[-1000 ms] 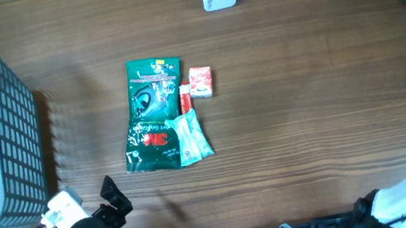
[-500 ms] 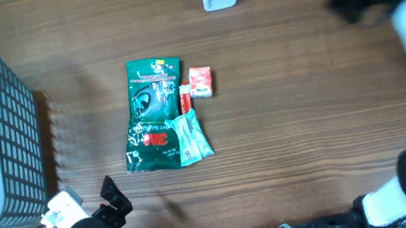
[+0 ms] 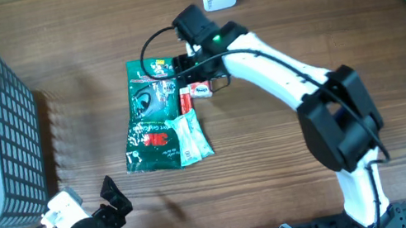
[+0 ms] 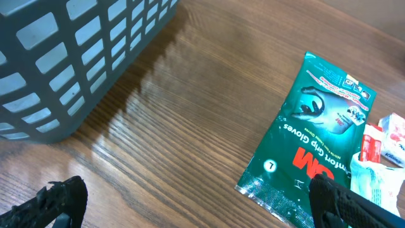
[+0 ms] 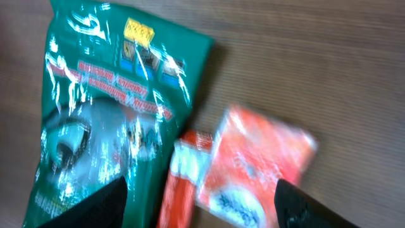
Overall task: Scan the item barcode
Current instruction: 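Reach the right gripper to the red-and-white Kleenex tissue pack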
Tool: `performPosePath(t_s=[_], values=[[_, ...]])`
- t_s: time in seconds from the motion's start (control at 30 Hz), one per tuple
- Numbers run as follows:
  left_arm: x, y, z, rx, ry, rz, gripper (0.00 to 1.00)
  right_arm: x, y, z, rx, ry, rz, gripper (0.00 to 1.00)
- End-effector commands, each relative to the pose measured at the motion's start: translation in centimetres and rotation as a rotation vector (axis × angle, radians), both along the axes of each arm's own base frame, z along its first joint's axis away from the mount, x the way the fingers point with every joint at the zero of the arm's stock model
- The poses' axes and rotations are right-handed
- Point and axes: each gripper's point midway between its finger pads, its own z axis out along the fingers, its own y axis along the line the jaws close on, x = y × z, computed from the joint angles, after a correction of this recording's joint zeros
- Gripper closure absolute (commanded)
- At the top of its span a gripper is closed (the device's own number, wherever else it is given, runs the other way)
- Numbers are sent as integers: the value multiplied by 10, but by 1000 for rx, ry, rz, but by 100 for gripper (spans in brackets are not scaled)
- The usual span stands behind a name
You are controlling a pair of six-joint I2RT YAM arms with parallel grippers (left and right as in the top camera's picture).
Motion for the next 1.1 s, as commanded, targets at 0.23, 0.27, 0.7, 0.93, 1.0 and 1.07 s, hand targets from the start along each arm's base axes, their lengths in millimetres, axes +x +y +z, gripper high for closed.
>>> performPosePath(t_s=[0.23,0.27,0.7,0.93,1.0,1.07], values=[[0,3,0,-1,-8,21,0,28,-14,-41,-118,-75,-152,35],[0,3,0,-1,-8,21,0,33,-19,-40,-139,-97,-173,34],[0,3,0,-1,-8,21,0,53,-15,-37,-60,-133,-123,41],[0,3,0,-1,-8,21,0,53,-32,-63,-169,-128,-103,46],[0,3,0,-1,-8,21,0,47,-30,-67,-163,-101,-92,49],[0,3,0,-1,-8,21,0,39,-27,-69,-143,-60,-69,54]])
